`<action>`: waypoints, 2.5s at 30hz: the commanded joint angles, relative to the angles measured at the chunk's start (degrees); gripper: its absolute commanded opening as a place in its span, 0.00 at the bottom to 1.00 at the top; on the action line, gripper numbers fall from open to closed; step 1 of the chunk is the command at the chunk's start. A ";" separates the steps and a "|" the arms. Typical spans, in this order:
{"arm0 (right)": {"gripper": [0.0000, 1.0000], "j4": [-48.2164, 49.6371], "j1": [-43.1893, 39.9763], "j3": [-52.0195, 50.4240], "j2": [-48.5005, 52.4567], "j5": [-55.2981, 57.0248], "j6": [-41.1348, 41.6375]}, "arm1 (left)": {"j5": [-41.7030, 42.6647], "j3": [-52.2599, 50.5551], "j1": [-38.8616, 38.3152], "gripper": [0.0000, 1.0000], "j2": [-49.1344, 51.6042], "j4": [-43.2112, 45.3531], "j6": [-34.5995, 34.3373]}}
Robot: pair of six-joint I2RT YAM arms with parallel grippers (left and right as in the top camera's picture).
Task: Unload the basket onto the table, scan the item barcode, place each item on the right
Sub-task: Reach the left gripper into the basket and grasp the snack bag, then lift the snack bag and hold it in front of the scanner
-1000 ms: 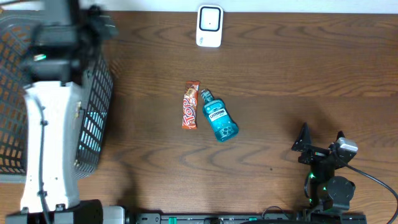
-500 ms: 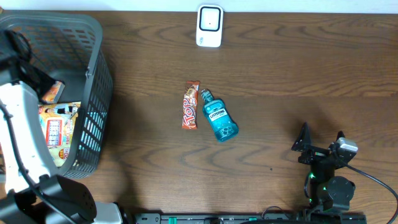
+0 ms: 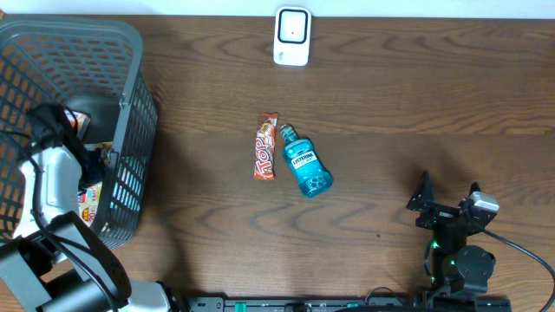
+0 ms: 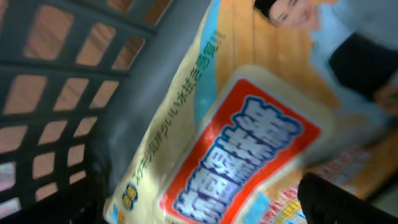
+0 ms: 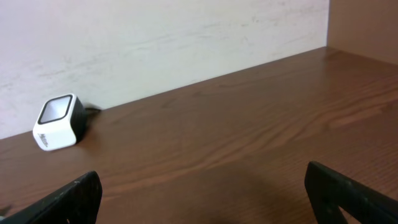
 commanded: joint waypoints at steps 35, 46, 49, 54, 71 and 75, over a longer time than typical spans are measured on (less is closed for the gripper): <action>0.99 -0.15 -0.13 -0.09 -0.31 0.50 -0.81 | 13.35 1.07 3.28 0.08 -15.65 13.25 -4.96; 0.99 -0.15 -0.13 -0.09 -0.31 0.50 -0.81 | 38.93 1.64 3.28 0.07 -31.65 27.34 -10.47; 0.99 -0.15 -0.13 -0.09 -0.31 0.50 -0.81 | 51.17 1.64 3.28 0.07 -32.50 33.68 -13.77; 0.99 -0.15 -0.13 -0.09 -0.31 0.50 -0.81 | 67.21 1.62 1.42 0.07 -30.69 53.40 -23.50; 0.99 -0.15 -0.13 -0.09 -0.31 0.50 -0.81 | 53.75 1.64 -36.02 0.07 -2.97 60.17 -29.29; 0.99 -0.15 -0.13 -0.09 -0.31 0.50 -0.81 | 36.76 1.64 -42.82 0.07 1.84 60.17 -39.71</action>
